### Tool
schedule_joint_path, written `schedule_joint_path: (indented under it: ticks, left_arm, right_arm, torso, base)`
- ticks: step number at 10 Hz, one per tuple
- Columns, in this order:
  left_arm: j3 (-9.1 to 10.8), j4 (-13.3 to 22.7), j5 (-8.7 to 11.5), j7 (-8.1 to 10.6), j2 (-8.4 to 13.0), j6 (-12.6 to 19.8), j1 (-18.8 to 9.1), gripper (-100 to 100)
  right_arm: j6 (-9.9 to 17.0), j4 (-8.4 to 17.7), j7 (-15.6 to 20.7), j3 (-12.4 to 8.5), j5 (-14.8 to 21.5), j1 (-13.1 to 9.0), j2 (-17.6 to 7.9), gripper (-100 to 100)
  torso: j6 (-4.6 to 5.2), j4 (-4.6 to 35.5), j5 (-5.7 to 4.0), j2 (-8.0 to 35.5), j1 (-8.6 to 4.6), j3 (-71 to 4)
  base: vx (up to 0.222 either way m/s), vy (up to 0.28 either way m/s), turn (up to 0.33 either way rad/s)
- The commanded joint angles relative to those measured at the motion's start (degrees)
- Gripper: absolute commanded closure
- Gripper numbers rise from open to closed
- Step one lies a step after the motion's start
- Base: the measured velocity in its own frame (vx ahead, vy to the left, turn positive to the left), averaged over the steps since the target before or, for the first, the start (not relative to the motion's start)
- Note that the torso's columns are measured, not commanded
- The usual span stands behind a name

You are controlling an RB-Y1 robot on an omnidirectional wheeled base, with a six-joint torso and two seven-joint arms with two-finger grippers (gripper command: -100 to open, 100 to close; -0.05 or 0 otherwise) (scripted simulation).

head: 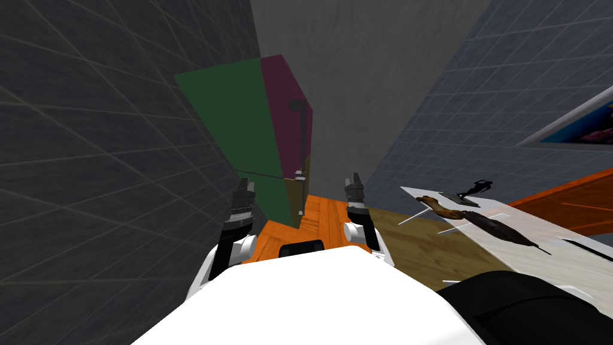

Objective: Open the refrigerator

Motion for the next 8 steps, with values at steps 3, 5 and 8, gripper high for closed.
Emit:
schedule_joint_path:
  ticks: [3, 5, 8]
  left_arm:
    - [0.0, 0.0, 0.0, 0.0, 0.0, 0.0, 0.0, 0]
    - [0.0, 0.0, 0.0, 0.0, 0.0, 0.0, 0.0, 0]
    - [0.0, 0.0, 0.0, 0.0, 0.0, 0.0, 0.0, 0]
  right_arm:
    - [0.0, 0.0, 0.0, 0.0, 0.0, 0.0, 0.0, 0]
    - [0.0, 0.0, 0.0, 0.0, 0.0, 0.0, 0.0, 0]
    - [0.0, 0.0, 0.0, 0.0, 0.0, 0.0, 0.0, 0]
  torso:
    - [0.0, 10.1, 0.0, 10.0, 0.0, -20.1]
    - [0.0, 18.5, 0.0, 18.5, 0.0, -36.9]
    - [0.0, 31.1, 0.0, 31.2, 0.0, -62.3]
  base:
    - [0.0, 0.0, 0.0]
    - [0.0, 0.0, 0.0]
    - [0.0, 0.0, 0.0]
